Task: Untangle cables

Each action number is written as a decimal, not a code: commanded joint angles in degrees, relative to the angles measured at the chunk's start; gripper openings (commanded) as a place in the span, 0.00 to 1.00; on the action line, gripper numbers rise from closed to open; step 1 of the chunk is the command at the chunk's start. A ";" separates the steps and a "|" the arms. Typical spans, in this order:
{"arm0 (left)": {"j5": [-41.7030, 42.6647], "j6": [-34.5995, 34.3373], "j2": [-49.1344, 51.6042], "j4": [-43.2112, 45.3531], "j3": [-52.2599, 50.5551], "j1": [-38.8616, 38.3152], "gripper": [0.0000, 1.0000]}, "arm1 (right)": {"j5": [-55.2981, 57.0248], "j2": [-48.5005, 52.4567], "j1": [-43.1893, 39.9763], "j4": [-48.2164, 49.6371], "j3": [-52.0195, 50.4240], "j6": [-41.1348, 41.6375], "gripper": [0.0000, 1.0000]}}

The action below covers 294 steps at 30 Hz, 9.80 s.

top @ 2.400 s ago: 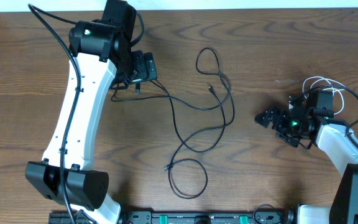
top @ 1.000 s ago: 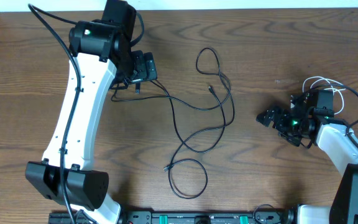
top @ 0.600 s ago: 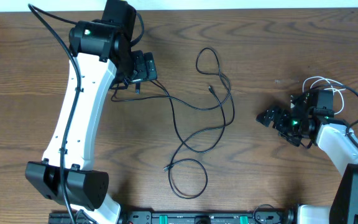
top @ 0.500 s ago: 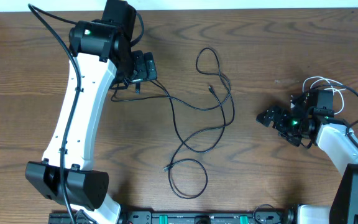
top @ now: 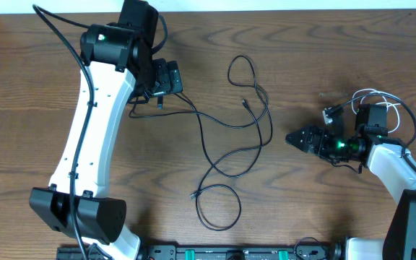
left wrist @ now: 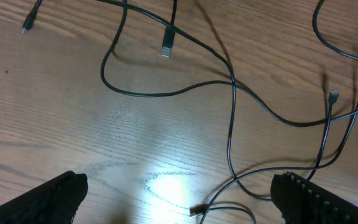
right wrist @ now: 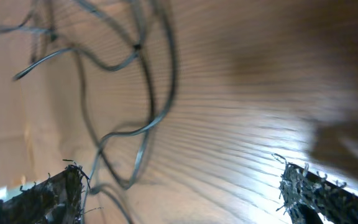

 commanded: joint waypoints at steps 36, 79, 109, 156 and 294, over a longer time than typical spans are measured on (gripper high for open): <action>-1.57 -0.57 -0.07 0.04 1.03 0.20 0.99 | 2.45 0.22 33.22 15.67 -0.24 -7.48 0.85; 7.67 -0.98 0.22 6.12 -18.16 -5.88 1.00 | 45.59 0.24 48.30 17.33 -0.42 60.24 0.43; 7.67 -0.98 0.22 6.12 -18.16 -5.88 1.00 | 51.58 14.60 51.41 27.82 -0.48 70.01 0.01; 7.67 -0.98 0.22 6.12 -18.16 -5.88 1.00 | 37.57 -24.76 21.81 14.19 -0.48 3.23 0.01; 32.65 -16.09 8.07 72.26 -32.79 -21.40 0.50 | -19.45 -23.34 9.44 39.08 -0.48 30.38 0.01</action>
